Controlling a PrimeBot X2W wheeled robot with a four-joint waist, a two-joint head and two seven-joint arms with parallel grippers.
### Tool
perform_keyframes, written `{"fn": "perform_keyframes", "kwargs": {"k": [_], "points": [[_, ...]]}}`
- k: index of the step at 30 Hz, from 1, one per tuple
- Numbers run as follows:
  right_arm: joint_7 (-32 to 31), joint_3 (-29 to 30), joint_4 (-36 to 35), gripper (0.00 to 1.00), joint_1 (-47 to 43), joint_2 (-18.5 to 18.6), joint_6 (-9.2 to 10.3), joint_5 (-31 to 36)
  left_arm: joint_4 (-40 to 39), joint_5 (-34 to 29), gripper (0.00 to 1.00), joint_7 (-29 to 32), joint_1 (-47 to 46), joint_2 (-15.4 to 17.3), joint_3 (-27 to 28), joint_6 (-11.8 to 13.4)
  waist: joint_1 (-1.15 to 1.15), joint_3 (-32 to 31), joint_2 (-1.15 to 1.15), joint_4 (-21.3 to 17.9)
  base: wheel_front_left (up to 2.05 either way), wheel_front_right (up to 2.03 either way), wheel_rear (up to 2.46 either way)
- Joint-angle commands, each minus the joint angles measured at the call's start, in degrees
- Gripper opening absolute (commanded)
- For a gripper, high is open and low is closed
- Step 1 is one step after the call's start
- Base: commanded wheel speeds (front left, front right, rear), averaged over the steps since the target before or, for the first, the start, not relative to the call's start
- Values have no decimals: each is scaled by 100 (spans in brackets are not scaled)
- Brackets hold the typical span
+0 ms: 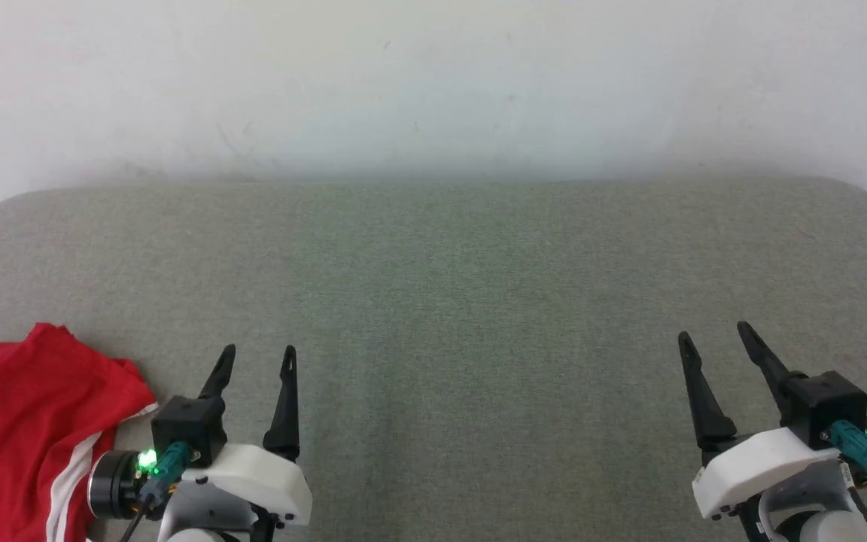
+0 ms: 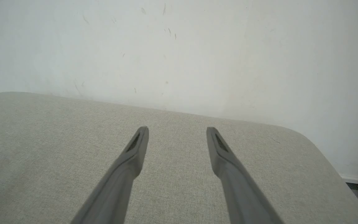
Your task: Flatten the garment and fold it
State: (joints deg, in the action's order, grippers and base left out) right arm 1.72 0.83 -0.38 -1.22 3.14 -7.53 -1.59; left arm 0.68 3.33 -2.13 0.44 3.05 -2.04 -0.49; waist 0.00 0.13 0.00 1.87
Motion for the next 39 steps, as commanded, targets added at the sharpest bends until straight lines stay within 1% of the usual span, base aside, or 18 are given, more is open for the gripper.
{"fn": "perform_keyframes", "kwargs": {"k": [1, 18, 39], "points": [[43, 15, -41, 100, -28, -6, 1, -38, 3, 73, 100, -57, -119, -3, -21, -39, 0, 4, 0, 72, 0, 0, 0], [112, -22, -257, 100, -23, -9, 1, -24, -93, 301, 100, -260, -146, -5, 153, -37, 0, 63, 0, 764, 0, 0, 0], [157, -164, -455, 100, -35, -13, 2, 28, -87, 530, 100, -511, -58, -8, 600, 3, 0, 182, 0, 1588, 0, 0, 0]]}}
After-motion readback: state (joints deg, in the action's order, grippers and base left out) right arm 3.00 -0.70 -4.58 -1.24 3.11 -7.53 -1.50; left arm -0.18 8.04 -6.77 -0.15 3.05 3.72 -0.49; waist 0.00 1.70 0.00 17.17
